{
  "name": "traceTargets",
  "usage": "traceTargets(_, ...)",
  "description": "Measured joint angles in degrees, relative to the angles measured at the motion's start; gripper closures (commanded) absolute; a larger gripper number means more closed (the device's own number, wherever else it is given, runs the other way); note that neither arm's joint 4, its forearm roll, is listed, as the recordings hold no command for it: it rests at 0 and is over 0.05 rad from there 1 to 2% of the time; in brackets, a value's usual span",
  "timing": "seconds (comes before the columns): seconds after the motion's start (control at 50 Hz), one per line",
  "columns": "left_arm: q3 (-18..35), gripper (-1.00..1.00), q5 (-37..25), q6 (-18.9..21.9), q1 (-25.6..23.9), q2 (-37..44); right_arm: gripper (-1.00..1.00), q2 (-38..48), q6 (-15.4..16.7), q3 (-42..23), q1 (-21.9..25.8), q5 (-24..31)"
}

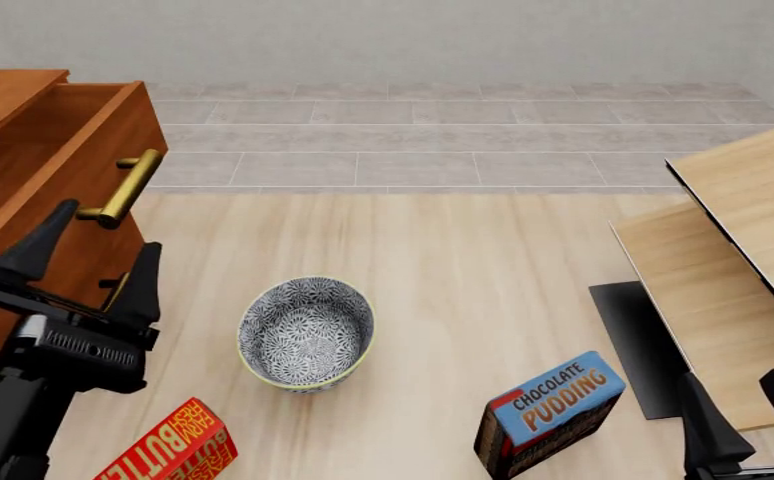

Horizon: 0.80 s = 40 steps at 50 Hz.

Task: Close the top drawer of the cabinet.

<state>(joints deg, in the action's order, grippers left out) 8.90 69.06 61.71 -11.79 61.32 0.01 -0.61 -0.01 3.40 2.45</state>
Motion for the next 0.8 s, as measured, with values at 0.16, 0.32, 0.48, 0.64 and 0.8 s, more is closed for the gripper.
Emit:
traceTargets(0.16, 1.37, -1.0, 0.46, 3.13, 1.17, 1.88, -1.0, 0.0, 0.16, -0.01, 0.15, 0.02)
traceTargets(0.32, 2.69, -1.0, 0.67, 7.62, 2.33, 3.24, -1.0, 0.0, 0.28, -0.01, 0.26, 0.05)
traceTargets(0.48, 3.67, -1.0, 0.76, 11.28, 3.18, 4.54, -1.0, 0.0, 0.32, -0.02, 0.29, 0.09)
traceTargets(0.64, 4.15, -1.0, 0.8, 13.79, 3.85, 5.74, -1.0, 0.0, 0.31, -0.02, 0.28, 0.14)
traceTargets(0.8, 3.89, -1.0, 0.82, 15.16, 4.39, 6.54, -1.0, 0.0, 0.28, -0.02, 0.23, 0.15)
